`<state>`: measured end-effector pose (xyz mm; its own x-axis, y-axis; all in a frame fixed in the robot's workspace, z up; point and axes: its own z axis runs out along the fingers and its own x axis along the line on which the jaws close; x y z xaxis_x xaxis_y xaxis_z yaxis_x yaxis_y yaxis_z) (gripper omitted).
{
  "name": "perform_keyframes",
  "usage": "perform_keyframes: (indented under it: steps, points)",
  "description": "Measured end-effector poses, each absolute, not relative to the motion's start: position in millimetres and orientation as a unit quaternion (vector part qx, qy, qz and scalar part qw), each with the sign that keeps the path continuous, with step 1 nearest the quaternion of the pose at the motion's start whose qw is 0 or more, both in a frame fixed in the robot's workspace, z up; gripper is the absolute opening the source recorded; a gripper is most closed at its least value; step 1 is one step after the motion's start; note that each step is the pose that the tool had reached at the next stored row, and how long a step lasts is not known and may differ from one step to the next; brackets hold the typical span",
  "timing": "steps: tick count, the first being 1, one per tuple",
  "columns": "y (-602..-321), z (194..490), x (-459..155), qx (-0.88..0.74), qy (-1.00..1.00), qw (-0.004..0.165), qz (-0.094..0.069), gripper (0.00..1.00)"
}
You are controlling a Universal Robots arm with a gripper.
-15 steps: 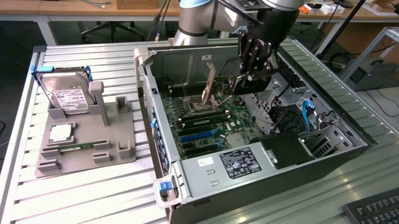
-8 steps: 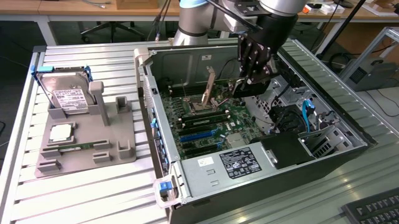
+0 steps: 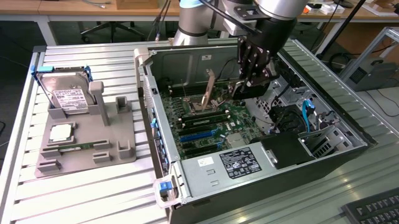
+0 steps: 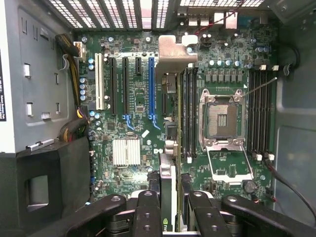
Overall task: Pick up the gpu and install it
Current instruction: 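Insert the gpu into the slot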
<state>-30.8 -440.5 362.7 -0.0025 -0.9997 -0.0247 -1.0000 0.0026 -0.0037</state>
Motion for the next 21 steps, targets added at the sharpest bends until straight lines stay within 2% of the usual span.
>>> perform_keyframes:
  steps: [21]
  points:
    - [-443.6,355.0,-30.8,-0.707,0.707,0.010,0.007,0.27]
